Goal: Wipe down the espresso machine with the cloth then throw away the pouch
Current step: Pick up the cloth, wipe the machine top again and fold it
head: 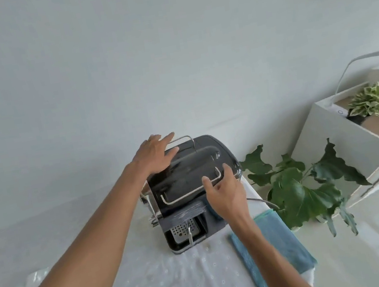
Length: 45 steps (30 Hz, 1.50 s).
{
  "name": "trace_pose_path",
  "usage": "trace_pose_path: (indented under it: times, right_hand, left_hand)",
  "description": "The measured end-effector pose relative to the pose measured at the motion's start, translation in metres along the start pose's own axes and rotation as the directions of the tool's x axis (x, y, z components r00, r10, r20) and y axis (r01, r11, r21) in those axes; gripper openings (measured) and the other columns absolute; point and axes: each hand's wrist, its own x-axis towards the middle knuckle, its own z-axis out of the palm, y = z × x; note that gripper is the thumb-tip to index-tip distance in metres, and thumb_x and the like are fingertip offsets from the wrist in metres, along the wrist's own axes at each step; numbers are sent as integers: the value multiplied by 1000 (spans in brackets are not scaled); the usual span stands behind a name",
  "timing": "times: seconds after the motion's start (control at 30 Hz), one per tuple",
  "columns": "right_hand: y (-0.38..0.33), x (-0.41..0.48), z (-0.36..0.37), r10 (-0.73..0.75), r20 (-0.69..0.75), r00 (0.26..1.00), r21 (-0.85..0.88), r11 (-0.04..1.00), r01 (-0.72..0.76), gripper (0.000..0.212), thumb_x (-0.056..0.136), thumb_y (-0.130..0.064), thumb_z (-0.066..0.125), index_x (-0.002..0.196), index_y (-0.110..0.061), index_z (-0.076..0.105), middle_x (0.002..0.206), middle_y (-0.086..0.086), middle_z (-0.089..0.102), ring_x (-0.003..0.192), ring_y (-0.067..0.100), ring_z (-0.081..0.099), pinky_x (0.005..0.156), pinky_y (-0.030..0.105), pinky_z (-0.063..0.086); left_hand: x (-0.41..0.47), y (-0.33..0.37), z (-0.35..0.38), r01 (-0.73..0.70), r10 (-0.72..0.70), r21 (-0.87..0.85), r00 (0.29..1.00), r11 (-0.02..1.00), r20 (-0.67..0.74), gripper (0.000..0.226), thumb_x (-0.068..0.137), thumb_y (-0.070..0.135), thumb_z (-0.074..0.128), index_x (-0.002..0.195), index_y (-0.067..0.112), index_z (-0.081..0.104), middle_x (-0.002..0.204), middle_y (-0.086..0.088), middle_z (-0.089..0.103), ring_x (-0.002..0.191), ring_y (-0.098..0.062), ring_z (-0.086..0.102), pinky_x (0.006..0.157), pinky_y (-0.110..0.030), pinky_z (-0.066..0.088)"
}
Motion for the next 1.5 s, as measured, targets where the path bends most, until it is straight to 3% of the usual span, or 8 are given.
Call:
trace_pose_path:
  times: [0.2, 0.47, 0.6, 0.8, 0.97, 1.1, 1.37, 1.5]
  right_hand:
    - [-32, -13, 30, 254, -114, 960, 247, 944, -220, 76, 94, -32, 60, 157, -13, 23, 64, -6, 58, 73, 13, 59, 87, 45, 52]
    - [-49, -13, 52, 349, -252, 903, 382, 893, -238, 80, 93, -22, 66, 158, -16, 20, 66, 0, 59, 69, 15, 61, 72, 24, 50]
    - [-54, 0, 46, 320, -269, 908, 340, 914, -222, 85, 90, -25, 70, 158, -13, 22, 59, -3, 53, 62, 11, 57, 87, 33, 54]
    - [-93, 37, 2, 106, -216, 971, 152, 986, -74, 75, 86, -34, 77, 148, -8, 43, 95, 10, 75, 92, 14, 70, 70, 11, 43]
    - [-101, 70, 2, -94, -106, 990, 46, 994, 99, 52, 83, -37, 79, 130, -20, 64, 112, 0, 75, 101, 22, 69, 71, 6, 44]
    - [-95, 89, 23, -169, 54, 984, -3, 985, 170, 64, 79, -43, 80, 133, -16, 63, 120, -2, 72, 97, 10, 64, 82, 19, 44]
    - [-68, 101, 34, -215, 237, 947, -1, 975, 221, 19, 79, -35, 74, 93, -22, 72, 62, -4, 58, 55, 11, 48, 49, 10, 37]
    - [-55, 105, 32, -236, 246, 940, -12, 969, 246, 32, 83, -37, 71, 112, -24, 73, 80, 4, 73, 74, 17, 65, 50, 4, 37]
  left_hand:
    - [39, -27, 5, -155, 159, -117, 987, 981, 22, 48, 100, 47, 44, 145, 29, 46, 115, -7, 67, 116, -29, 59, 88, -37, 44]
    - [58, -39, 10, -187, 196, -389, 980, 902, -17, 38, 96, 44, 55, 134, 38, 60, 65, -3, 57, 67, -19, 57, 60, -28, 39]
    - [61, -51, 8, -140, 175, -521, 984, 842, 20, 44, 92, 48, 62, 134, 33, 61, 135, 4, 63, 117, -22, 62, 90, -26, 43]
    - [21, -64, -21, 30, -84, -726, 996, 687, -39, 58, 87, 55, 63, 141, 36, 52, 147, 7, 52, 128, -21, 56, 109, -39, 43]
    - [-43, -50, -18, 128, -327, -868, 944, 479, -42, 68, 87, 47, 65, 148, 40, 37, 132, -20, 52, 97, -26, 70, 79, -46, 58]
    - [-66, -50, 6, 176, -518, -929, 855, 325, -19, 71, 82, 49, 69, 147, 37, 41, 140, -24, 47, 130, -46, 41, 101, -61, 40]
    - [-95, -23, 33, 310, -689, -934, 717, 178, 107, 77, 84, 48, 70, 150, 39, 33, 146, -23, 40, 131, -46, 41, 98, -56, 46]
    - [-101, -3, 36, 337, -712, -922, 694, 191, 107, 72, 89, 42, 68, 152, 38, 32, 148, -23, 37, 99, -43, 66, 52, -45, 54]
